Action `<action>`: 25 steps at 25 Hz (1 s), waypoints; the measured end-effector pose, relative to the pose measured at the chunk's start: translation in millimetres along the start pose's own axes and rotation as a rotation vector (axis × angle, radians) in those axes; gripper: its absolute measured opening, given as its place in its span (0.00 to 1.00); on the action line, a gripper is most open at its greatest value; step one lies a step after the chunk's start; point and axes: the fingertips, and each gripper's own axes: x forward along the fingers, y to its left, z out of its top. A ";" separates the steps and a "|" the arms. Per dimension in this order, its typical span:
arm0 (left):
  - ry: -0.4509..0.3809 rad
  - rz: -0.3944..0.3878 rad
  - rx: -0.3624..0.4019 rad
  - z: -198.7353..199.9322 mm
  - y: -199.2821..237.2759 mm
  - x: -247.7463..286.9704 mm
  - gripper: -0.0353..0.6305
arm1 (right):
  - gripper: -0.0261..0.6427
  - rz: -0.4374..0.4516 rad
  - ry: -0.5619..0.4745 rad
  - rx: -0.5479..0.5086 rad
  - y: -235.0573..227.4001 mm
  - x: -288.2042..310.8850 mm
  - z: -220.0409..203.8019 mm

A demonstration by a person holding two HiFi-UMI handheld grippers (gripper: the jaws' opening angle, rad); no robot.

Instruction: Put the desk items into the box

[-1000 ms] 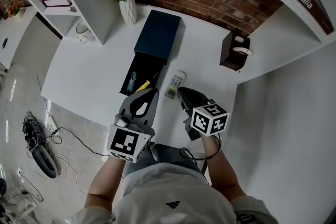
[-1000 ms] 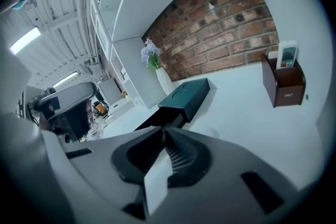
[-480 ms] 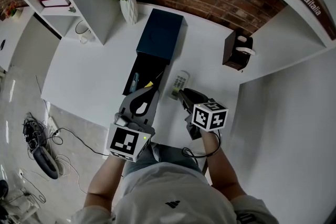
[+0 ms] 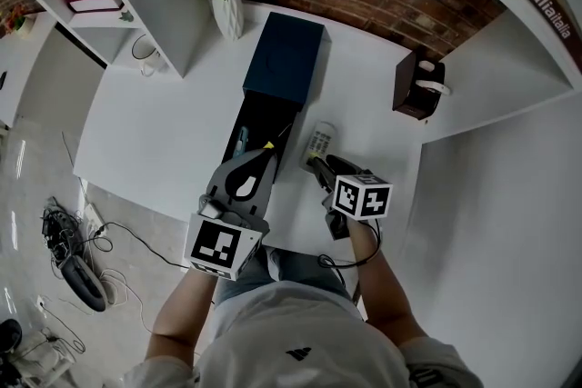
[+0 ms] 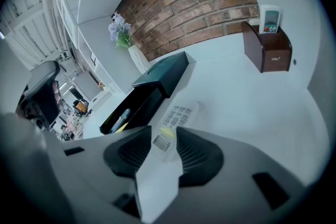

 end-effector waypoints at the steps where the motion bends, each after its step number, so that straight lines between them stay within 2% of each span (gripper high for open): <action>1: -0.001 -0.002 0.001 0.7 2.0 -0.3 0.07 | 0.25 -0.011 0.003 0.006 -0.9 1.7 -1.7; 9: 0.008 -0.030 0.003 -1.5 20.9 -4.8 0.07 | 0.29 -0.085 -0.020 0.052 -1.7 9.2 -5.0; 25: 0.017 -0.153 0.007 0.4 48.2 3.4 0.07 | 0.34 -0.251 -0.050 0.131 -2.8 17.9 -10.3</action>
